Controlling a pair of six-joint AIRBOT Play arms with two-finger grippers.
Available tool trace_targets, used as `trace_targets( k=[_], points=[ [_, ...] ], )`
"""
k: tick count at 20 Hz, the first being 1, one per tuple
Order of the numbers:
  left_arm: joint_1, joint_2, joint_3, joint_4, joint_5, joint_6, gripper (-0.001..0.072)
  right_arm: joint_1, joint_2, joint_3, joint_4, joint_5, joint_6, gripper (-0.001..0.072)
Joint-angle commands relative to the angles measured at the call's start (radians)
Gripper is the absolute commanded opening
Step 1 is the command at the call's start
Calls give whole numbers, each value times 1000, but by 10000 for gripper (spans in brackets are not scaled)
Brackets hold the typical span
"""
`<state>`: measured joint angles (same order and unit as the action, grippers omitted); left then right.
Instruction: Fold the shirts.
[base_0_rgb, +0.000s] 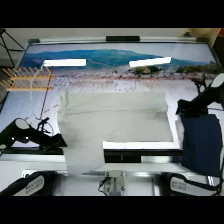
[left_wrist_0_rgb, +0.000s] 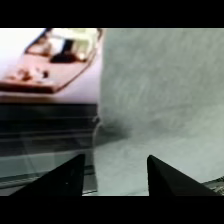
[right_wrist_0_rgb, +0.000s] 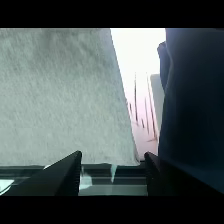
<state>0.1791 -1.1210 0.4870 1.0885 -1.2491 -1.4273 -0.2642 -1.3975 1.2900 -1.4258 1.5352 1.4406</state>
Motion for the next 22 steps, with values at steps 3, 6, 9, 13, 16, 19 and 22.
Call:
trace_targets(
  k=[3, 6, 9, 13, 16, 19, 22],
  points=[
    [-79, 8, -63, -52, 175, -52, 156, -1, 47, -102, -4, -17, 14, 522],
    [-78, 14, -62, -50, 156, -39, 40, -1, 144, -278, 51, -58, -3, 592],
    [-78, 32, -58, -50, 158, -32, 40, 0, 217, -433, 86, -104, -24, 591],
    [-78, 53, -58, -50, 156, -32, 40, 0, 197, -526, 34, -197, -8, 591],
    [-78, 73, -58, -50, 148, -32, 40, -1, 154, -529, 18, -260, 4, 591],
    [-78, 99, -58, -50, 138, -32, 40, -1, 126, -530, -3, -299, 29, 591],
    [-78, 121, -58, -50, 138, -33, 40, -1, 108, -530, -4, -322, 44, 591]
  ],
)
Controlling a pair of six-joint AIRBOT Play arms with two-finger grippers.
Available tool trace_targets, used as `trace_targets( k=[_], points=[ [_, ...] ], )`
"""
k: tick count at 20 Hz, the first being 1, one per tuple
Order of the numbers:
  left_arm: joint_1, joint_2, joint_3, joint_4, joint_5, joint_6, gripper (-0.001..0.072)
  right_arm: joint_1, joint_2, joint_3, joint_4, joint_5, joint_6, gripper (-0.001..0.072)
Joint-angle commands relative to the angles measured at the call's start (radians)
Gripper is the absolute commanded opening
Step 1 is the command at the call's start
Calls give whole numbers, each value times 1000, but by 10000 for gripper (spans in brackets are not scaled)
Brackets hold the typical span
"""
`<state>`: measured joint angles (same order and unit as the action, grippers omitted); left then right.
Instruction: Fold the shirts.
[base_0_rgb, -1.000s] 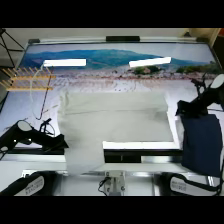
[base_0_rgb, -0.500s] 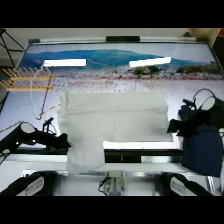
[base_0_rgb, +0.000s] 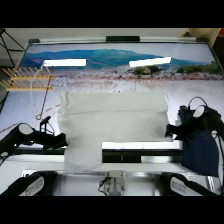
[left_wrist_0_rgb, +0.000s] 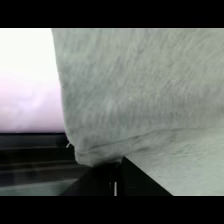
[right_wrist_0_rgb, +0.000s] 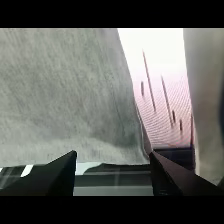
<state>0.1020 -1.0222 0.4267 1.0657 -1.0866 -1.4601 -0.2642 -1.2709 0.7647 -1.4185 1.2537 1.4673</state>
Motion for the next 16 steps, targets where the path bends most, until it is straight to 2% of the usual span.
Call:
trace_targets(
  k=[1, 4, 5, 6, 7, 8, 9, 13, 16],
  points=[
    [-1, 24, 3, -27, -24, 0, 40, -1, -24, -5, -11, -42, 17, 590],
    [-1, 24, 3, -39, -20, 0, 40, 10, -63, -5, 62, -38, 13, 583],
    [-1, 24, 6, -40, -21, 0, 40, 27, -79, -5, 71, -39, 10, 465],
    [-1, 24, 15, -38, -22, 1, 40, 47, -88, -4, 70, -39, 10, 305],
    [0, 24, 30, -38, -22, 5, 40, 64, -87, 0, 70, -35, 5, 249],
    [-1, 25, 56, -38, -24, 21, 40, 76, -80, 14, 69, -24, -5, 139],
    [0, 28, 92, -37, -25, 43, 39, 81, -63, 39, 67, -19, -12, 71],
    [32, 23, 312, -35, -38, 62, 38, 82, 14, 203, 69, -45, -50, 70],
    [42, -71, 463, -37, 13, 80, 38, 127, -23, 327, 38, -179, -35, 70]
  ],
)
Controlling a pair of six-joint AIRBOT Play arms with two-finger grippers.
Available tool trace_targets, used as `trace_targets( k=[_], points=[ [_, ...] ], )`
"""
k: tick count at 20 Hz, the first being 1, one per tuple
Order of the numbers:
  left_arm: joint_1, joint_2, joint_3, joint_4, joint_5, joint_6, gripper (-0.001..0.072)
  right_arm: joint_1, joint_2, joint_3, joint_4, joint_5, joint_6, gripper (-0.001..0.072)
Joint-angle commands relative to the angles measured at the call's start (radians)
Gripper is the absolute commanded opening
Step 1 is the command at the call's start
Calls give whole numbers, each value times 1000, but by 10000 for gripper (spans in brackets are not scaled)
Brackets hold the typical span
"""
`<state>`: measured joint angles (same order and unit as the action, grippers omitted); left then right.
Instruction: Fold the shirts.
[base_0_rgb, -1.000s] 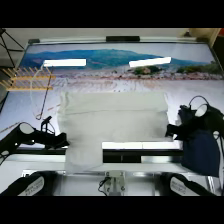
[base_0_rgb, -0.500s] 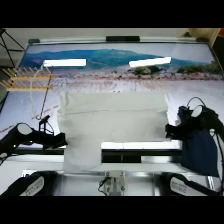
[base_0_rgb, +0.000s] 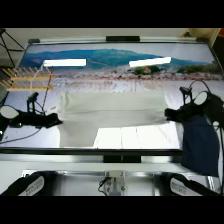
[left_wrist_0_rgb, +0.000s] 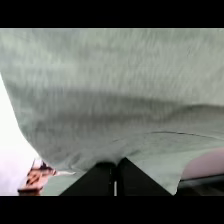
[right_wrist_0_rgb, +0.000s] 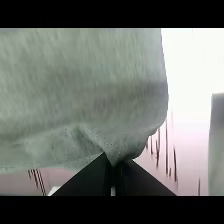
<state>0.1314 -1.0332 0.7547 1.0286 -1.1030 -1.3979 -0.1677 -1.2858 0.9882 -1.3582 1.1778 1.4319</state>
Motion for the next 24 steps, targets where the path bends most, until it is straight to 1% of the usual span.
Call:
trace_targets(
  k=[1, 3, 5, 8, 9, 11, 13, 14, 15, 16, 17, 18, 19, 21, 22, 24],
  points=[
    [15, -116, 195, -1, 30, 18, 38, 48, -40, 143, -48, -150, 20, 70],
    [20, -232, 319, -2, 35, 18, 38, 58, -132, 221, -72, -203, 77, 70],
    [19, -361, 430, -13, 40, 17, 39, 59, -239, 299, -45, -218, 87, 71],
    [20, -537, 575, -127, 49, 18, 39, 58, -375, 398, 23, -230, 92, 72],
    [20, -589, 631, -157, 50, 18, 39, 58, -409, 426, 22, -236, 102, 72],
    [18, -671, 713, -160, 46, 16, 38, 58, -455, 468, 22, -236, 109, 72],
    [17, -728, 726, -160, 42, -24, 39, 58, -480, 476, 24, -233, 130, 81],
    [16, -753, 726, -163, 23, -28, 41, 58, -486, 476, 24, -221, 130, 178],
    [13, -772, 726, -169, -4, -27, 116, 58, -485, 476, 24, -200, 128, 404],
    [12, -783, 726, -169, -30, -27, 362, 58, -480, 476, 24, -164, 105, 531],
    [14, -784, 726, -169, -50, -24, 547, 50, -469, 476, 12, -117, 75, 541],
    [19, -780, 729, -169, -71, -11, 549, 37, -459, 476, 6, -79, 66, 649],
    [24, -777, 736, -169, -96, 1, 544, 18, -456, 476, 10, -57, 63, 675],
    [28, -768, 756, -169, -141, 3, 533, -24, -466, 476, 72, -51, 57, 675],
    [26, -760, 763, -169, -150, 4, 533, -42, -479, 476, 140, -63, 42, 674],
    [18, -730, 765, -169, -151, 34, 532, -56, -513, 476, 263, -84, 9, 674]
  ],
)
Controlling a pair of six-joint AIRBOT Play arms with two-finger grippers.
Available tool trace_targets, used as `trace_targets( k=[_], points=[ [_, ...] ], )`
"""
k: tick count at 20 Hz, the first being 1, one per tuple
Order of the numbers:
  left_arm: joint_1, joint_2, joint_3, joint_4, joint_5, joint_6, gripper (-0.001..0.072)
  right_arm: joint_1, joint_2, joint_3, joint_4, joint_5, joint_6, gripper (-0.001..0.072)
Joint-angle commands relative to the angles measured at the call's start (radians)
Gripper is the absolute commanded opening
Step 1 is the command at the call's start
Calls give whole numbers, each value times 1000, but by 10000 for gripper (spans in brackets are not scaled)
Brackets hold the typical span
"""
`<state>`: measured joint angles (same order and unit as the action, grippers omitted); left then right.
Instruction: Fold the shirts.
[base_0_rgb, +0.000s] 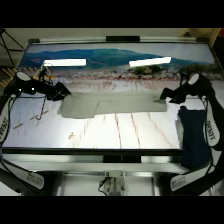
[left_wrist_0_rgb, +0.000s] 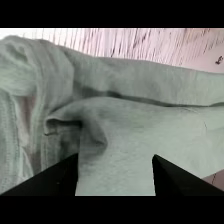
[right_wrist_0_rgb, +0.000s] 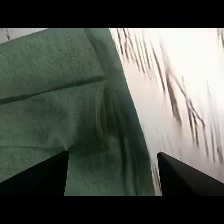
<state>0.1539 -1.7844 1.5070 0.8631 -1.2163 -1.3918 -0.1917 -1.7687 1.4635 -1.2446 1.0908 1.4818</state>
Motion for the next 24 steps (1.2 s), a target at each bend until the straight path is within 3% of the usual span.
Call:
trace_targets(
  k=[1, 4, 5, 6, 7, 8, 10, 11, 12, 16, 20, 24],
  points=[
    [-11, 35, 13, -4, -37, 39, 532, -32, -48, 1, 173, 0, -47, 673],
    [-41, 65, 13, -4, -38, 46, 532, -4, -101, 1, 203, 1, -46, 668],
    [-55, 68, 13, -4, -37, 46, 532, 3, -111, 1, 217, 1, -47, 572],
    [-71, 68, 13, -4, -37, 49, 532, 10, -113, 1, 237, -2, -55, 303],
    [-88, 68, 13, -4, -31, 54, 525, 10, -108, 5, 256, -2, -73, 108],
    [-109, 66, 13, -4, -16, 63, 498, 8, -94, 14, 277, 3, -107, 71],
    [-167, 58, 12, -17, 22, 62, 301, 9, -32, 38, 286, 11, -142, 71],
    [-208, 47, 12, -43, 46, 60, 164, 9, 12, 46, 286, 14, -141, 71],
    [-251, 32, 12, -80, 73, 60, 93, 9, 67, 53, 286, 27, -141, 71],
    [-460, -51, 13, -289, 266, 62, 41, 9, 289, 60, 286, 157, -125, 71],
    [-589, -74, 13, -386, 473, 61, 40, 9, 462, 60, 294, 261, -75, 71],
    [-698, -121, 14, -549, 587, 66, 40, 9, 599, 60, 328, 298, -6, 71]
  ],
)
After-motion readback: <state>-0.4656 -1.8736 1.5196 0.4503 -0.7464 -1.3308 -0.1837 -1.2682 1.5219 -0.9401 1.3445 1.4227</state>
